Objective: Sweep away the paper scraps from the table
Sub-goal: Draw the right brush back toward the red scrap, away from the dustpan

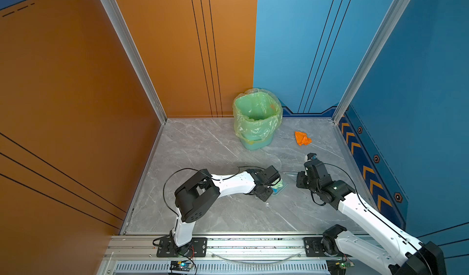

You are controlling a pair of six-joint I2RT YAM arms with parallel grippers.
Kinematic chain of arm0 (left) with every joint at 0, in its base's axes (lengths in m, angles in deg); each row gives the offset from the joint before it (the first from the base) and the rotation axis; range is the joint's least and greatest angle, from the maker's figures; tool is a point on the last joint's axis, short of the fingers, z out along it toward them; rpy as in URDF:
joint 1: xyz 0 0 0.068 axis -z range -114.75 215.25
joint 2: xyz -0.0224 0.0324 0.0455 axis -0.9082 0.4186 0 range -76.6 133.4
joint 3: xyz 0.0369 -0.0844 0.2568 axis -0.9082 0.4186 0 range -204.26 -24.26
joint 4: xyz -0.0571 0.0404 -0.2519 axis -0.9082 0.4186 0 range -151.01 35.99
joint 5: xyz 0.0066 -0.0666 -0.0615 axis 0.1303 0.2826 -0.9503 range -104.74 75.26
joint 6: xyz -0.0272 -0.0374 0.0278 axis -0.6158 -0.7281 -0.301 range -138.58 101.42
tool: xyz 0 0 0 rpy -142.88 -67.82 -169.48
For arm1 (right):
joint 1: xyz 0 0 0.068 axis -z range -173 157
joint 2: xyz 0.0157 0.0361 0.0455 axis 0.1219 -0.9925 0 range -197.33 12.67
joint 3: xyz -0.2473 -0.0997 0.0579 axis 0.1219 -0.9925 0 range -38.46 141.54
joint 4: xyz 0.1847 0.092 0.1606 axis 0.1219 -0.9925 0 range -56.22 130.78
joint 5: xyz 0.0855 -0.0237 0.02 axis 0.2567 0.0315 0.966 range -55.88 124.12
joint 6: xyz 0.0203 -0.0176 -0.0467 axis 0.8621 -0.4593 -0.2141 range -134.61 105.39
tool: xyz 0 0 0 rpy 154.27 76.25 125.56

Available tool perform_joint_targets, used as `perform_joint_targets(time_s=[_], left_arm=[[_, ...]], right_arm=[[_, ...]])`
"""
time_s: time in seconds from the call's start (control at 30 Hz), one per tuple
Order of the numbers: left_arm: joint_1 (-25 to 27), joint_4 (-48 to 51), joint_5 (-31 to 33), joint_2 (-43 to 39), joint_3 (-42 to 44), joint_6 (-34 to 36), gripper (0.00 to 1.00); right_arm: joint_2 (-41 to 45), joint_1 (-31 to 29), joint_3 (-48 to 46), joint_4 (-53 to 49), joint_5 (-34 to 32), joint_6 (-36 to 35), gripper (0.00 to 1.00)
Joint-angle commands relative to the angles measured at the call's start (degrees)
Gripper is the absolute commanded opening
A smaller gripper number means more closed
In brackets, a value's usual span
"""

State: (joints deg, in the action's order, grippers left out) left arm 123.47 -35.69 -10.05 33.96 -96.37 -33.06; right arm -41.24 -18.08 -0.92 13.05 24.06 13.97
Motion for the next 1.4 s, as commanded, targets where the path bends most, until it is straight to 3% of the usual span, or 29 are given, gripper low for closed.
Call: perform_joint_targets(time_s=[0.0,0.83,1.37], left_arm=[[0.67,0.55,1.71,-1.38,1.22,-0.55,0.0],[0.06,3.83,4.9,-8.08,0.77,0.41,0.0],[0.05,10.08,9.48,-19.65,-0.3,1.56,0.0]], right_arm=[[2.47,2.22,0.99,-2.87,-1.69,0.44,0.0],[7.56,8.43,-3.17,-4.48,1.1,1.22,0.0],[6.97,9.7,-3.55,-3.23,5.4,1.22,0.0]])
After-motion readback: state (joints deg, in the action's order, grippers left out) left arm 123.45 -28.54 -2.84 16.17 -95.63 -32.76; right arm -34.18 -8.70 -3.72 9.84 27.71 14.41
